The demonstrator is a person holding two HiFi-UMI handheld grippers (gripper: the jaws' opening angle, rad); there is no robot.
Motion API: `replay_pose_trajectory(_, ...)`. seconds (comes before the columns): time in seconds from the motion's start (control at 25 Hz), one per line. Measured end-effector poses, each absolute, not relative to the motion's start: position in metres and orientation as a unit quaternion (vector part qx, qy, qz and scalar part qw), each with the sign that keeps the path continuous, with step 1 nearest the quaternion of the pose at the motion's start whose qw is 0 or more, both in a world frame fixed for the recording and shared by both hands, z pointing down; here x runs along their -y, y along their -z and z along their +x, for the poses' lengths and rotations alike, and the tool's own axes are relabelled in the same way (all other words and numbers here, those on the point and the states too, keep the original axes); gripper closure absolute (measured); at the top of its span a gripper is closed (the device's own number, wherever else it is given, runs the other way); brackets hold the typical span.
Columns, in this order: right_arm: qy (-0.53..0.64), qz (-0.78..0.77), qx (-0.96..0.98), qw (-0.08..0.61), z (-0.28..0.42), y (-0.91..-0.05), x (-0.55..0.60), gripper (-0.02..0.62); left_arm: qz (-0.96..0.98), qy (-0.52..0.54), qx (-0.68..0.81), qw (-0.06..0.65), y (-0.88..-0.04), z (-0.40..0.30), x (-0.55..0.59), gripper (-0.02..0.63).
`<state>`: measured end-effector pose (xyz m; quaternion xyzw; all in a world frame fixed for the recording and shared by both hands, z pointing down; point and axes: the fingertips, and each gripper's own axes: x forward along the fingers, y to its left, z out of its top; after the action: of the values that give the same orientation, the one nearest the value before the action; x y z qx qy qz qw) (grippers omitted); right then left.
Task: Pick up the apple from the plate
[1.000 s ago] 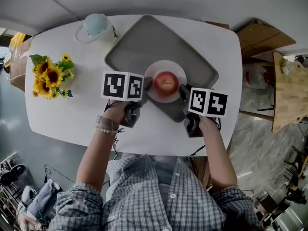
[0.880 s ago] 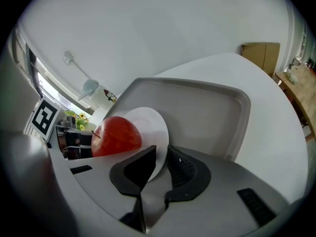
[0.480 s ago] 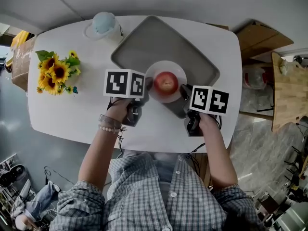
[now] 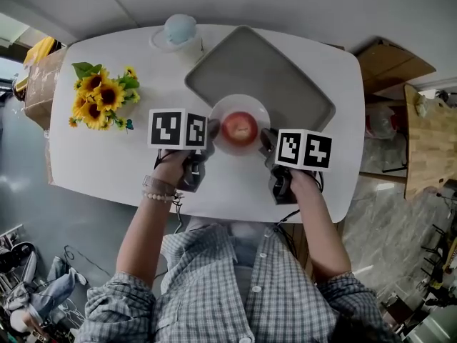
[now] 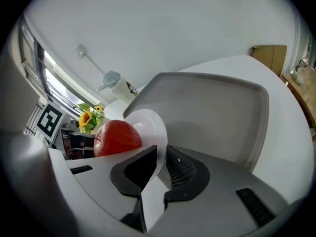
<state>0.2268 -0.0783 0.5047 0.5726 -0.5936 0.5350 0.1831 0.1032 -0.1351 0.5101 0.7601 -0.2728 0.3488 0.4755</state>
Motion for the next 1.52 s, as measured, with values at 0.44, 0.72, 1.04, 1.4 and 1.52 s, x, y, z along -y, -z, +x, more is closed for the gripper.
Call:
replay_pose_trajectory(0.44,-0.531,0.525,0.626,0.225,0.144,-0.509,0.072,0.528,0.735,-0.34,0.312,0.497,-0.515,0.016,0.118,0.54)
replay_pose_trajectory(0.72,-0.527,0.494,0.641,0.261,0.1,-0.521,0.059,0.528,0.724,-0.349,0.336,0.492,-0.525,-0.028,0.101,0.54)
replay_pose_trajectory(1.04,-0.53,0.476,0.64,0.289,0.079,-0.545,0.047,0.528,0.707,-0.343,0.342,0.516,-0.55,-0.052,0.081,0.54)
replay_pose_trajectory(1.4,-0.504,0.464,0.653,0.322,0.074,-0.558,0.041,0.526,0.71,-0.341,0.333,0.518,-0.567,-0.057,0.071,0.54)
replay_pose_trajectory(1.52,-0.493,0.463,0.663,0.322,0.074,-0.558,0.041,0.526,0.721,-0.346,0.326,0.504,-0.568,-0.055,0.071,0.539)
